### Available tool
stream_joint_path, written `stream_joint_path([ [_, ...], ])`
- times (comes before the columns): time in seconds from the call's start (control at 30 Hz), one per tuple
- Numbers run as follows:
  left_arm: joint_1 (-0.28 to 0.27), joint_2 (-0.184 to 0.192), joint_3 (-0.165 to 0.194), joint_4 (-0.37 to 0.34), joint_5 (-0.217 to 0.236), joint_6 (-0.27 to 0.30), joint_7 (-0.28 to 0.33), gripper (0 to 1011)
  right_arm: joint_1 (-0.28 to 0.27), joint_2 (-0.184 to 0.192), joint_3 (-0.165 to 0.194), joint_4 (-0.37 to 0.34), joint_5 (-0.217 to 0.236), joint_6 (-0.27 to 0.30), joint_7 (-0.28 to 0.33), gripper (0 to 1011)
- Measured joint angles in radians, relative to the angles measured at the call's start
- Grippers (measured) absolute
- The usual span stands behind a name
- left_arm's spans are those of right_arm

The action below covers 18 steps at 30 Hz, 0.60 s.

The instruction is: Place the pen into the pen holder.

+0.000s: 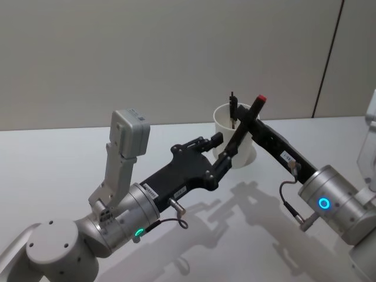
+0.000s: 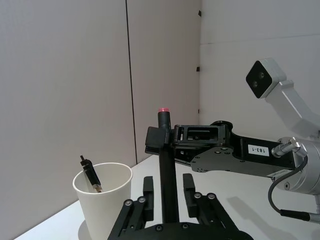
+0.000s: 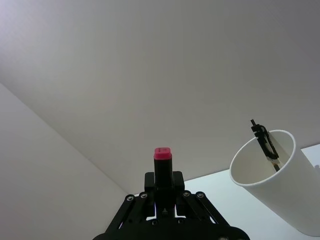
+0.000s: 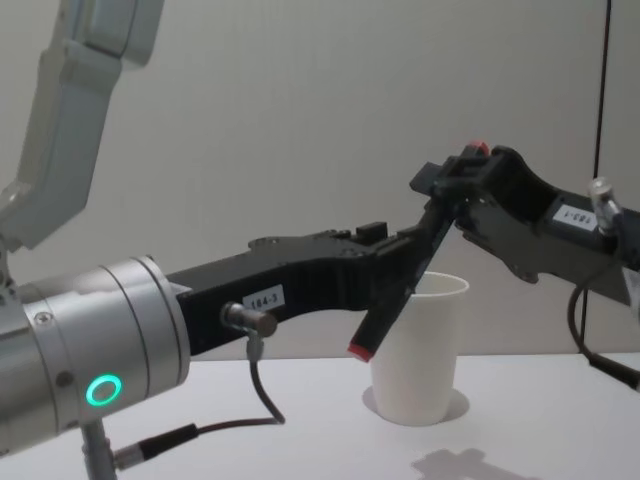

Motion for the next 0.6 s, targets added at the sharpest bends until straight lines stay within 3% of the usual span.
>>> stream_joint_path([
  [0.33,0.000,0.000,0.001,0.000,0.000,0.000,0.000,603,0.000,0.000,-0.001,0.000,0.000,0.000,0.001,206],
  [0.37,0.000,0.000,0.001,0.000,0.000,0.000,0.000,674,0.000,0.000,-0.001,0.000,0.000,0.000,0.001,206],
  [0.6,0.000,0.000,0.001,0.000,0.001,0.000,0.000,893,0.000,0.000,-0.001,0.000,0.000,0.000,0.002,206],
])
